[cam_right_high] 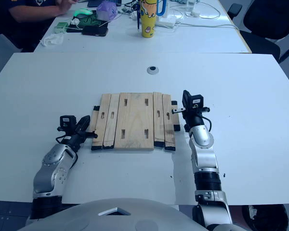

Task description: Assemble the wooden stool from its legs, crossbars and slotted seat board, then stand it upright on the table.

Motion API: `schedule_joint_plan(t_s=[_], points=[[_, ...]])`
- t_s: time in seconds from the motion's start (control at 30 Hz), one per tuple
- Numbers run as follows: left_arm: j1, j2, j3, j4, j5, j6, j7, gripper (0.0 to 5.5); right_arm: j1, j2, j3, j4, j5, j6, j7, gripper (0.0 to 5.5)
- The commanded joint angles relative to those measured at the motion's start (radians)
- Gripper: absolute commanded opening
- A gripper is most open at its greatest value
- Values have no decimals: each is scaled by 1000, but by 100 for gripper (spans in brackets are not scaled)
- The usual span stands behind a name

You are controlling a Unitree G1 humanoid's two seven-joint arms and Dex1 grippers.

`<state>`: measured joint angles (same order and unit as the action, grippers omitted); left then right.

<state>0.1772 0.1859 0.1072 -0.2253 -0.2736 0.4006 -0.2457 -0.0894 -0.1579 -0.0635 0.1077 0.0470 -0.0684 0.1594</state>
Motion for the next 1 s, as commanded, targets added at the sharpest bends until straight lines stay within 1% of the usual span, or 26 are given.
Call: schedule_joint_plan(t_s=[0.03, 0.23, 0.33, 0.43, 0.77, 1.0], points=[[15, 27, -1, -42, -17, 56, -21, 1, -7, 3, 5, 0, 0, 11, 0, 0], [18, 62, -31, -98, -44, 135, -67, 1, 0, 5, 4, -7, 0, 12, -4, 0], [25, 86, -40, -92, -37, 206, -64, 1, 2, 6, 5, -10, -1, 13, -4, 0], [24, 93, -33, -80, -29, 237, -50, 1, 3, 7, 6, -11, 0, 13, -3, 0], [23, 112, -32, -64, 11, 245, -21, 1, 7, 10, 8, -16, -3, 15, -2, 0], [0, 146, 21, -27, 59, 190, 12, 1, 3, 10, 9, -12, -3, 16, 1, 0]])
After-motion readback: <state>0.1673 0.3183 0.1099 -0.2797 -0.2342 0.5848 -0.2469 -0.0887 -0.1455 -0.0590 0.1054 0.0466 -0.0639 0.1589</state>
